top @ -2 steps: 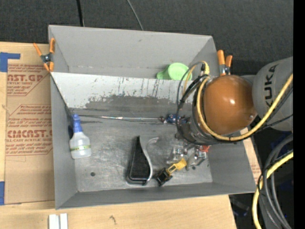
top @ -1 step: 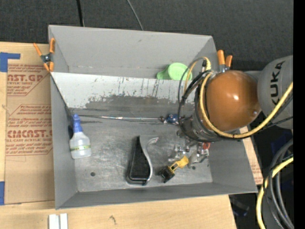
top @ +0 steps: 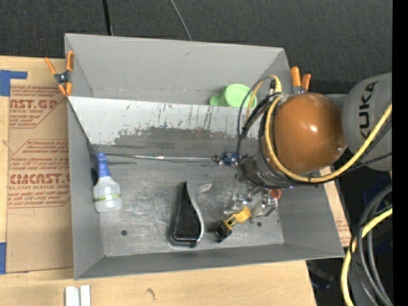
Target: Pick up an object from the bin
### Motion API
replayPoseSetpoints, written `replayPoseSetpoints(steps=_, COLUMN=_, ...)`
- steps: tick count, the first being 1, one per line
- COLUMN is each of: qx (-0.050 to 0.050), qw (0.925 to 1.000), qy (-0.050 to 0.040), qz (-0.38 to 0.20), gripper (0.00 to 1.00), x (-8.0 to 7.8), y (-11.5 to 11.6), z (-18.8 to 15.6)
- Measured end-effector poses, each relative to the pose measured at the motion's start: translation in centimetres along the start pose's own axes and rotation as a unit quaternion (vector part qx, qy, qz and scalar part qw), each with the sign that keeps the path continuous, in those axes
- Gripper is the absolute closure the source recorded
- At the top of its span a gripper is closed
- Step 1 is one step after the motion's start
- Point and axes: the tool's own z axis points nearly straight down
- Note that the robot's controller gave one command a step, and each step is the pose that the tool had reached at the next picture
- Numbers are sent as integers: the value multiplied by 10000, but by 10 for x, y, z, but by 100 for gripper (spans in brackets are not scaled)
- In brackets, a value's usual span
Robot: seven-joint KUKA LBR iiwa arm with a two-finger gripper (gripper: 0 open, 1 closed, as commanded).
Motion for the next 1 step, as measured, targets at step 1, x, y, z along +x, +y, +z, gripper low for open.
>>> replayPoseSetpoints(steps=1, qx=-14, qw=10000, qy=4, qz=-15, gripper=100, x=1, y=-1, z=-22)
